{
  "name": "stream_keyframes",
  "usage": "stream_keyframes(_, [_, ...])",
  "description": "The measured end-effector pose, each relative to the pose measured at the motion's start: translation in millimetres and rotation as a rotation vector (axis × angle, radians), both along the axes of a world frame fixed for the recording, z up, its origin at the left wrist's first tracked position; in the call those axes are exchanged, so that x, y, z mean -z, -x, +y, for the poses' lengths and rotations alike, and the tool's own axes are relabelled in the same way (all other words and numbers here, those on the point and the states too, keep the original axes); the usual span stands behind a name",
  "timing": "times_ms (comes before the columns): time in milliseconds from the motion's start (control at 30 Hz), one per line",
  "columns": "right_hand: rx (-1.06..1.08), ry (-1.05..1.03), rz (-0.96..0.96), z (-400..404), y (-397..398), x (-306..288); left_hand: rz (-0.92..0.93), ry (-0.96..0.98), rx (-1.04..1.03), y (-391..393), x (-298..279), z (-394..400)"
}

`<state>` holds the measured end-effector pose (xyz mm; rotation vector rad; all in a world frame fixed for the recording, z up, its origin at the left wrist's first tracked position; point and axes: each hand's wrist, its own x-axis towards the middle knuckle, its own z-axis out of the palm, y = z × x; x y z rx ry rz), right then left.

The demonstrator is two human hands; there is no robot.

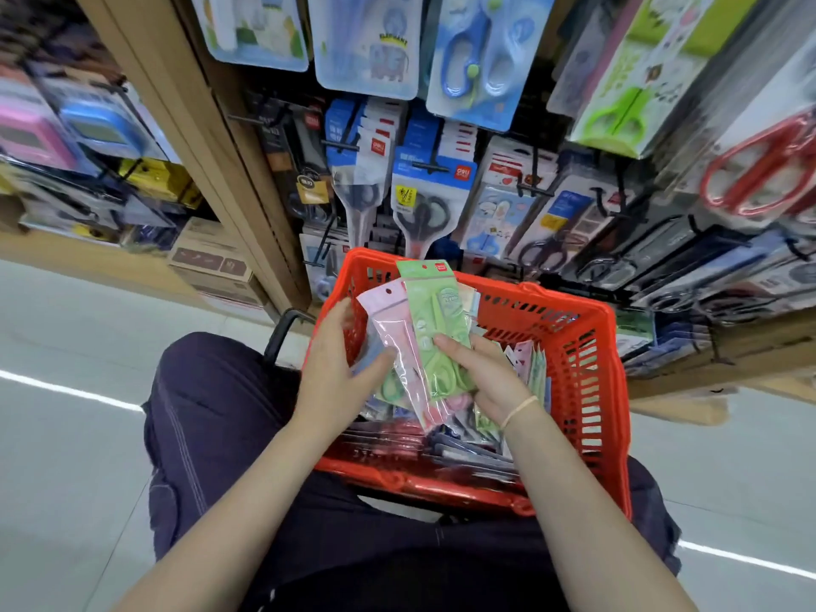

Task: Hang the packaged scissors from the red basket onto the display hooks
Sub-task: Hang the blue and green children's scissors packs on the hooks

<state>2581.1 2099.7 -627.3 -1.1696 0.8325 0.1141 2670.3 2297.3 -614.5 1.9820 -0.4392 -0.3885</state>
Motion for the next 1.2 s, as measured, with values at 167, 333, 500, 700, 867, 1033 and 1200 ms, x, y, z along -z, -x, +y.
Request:
stream_keyframes(167, [0.039,0.018,-0.214,20,8,-73,0.375,0.148,0.209,7,-62,-24])
stream_keyframes(333, [0.160,0.188,-0.327,21,6,-125,0.418,0.309,0.297,-4,-112,-25])
stream_keyframes(500, [0.215,0.300,-0.422,19,6,-167,0.336,0.510,0.191,-5,-149,-30])
stream_keyframes(700, [0.107,0.301,-0.514,18,7,-207,0.381,0.719,-0.054,-1,-198,-38])
stream_keyframes(867, [0.121,0.342,-0.595,17,4,-233,0.467,0.708,-0.048,0,-235,-50])
stream_keyframes(1033, [0.163,0.497,-0.590,13,-4,-251,0.443,0.503,0.229,-2,-253,-52])
stream_keyframes(1200, [0.077,0.677,-0.553,14,1,-284,0.293,0.527,0.221,-10,-263,-53])
